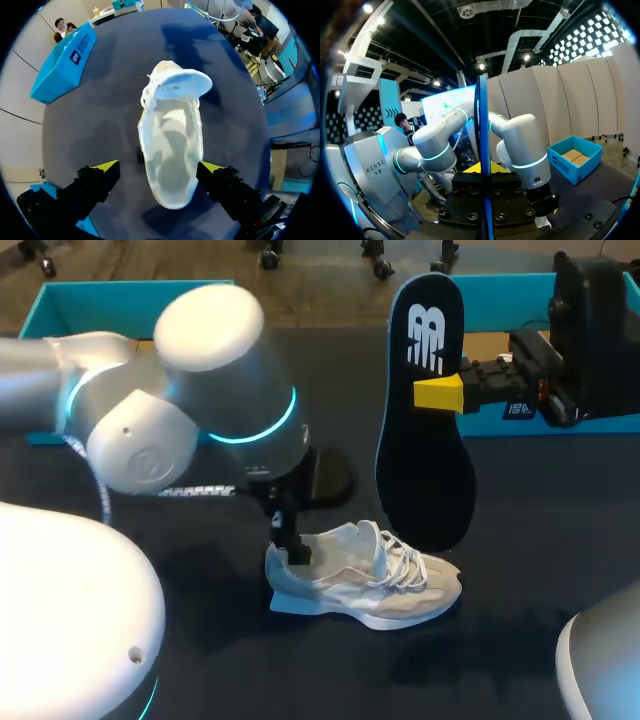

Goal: Take the shoe out of the shoebox, open the shoe tongue, remove and reinsert the insole, then place the shoe into the shoebox

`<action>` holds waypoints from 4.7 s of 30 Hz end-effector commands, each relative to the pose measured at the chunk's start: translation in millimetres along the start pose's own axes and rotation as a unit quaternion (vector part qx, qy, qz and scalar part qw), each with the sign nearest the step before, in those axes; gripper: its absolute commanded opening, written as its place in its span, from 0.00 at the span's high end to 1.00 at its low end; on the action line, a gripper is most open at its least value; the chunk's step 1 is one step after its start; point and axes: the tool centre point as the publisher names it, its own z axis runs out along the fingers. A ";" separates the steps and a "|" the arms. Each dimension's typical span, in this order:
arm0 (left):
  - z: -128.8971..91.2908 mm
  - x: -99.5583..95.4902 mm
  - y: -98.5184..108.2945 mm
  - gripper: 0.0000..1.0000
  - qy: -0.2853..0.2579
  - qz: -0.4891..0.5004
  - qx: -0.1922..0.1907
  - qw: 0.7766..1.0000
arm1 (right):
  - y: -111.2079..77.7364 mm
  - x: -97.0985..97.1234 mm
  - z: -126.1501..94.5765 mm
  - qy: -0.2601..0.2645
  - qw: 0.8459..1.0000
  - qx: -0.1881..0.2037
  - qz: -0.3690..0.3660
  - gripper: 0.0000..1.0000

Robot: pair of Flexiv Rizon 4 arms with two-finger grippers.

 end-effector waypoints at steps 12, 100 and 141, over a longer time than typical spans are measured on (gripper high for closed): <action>58.6 -18.7 -16.6 0.00 0.010 -0.011 -0.019 1.000 | 2.1 -3.4 3.8 0.002 1.000 0.002 0.001 1.00; -8.9 -21.2 -13.3 1.00 0.027 0.461 0.005 0.887 | 2.1 -3.4 3.8 0.002 1.000 0.002 0.001 1.00; 23.0 22.1 -17.6 1.00 0.086 0.628 -0.018 0.773 | 2.1 -3.4 3.8 0.002 1.000 0.002 0.001 1.00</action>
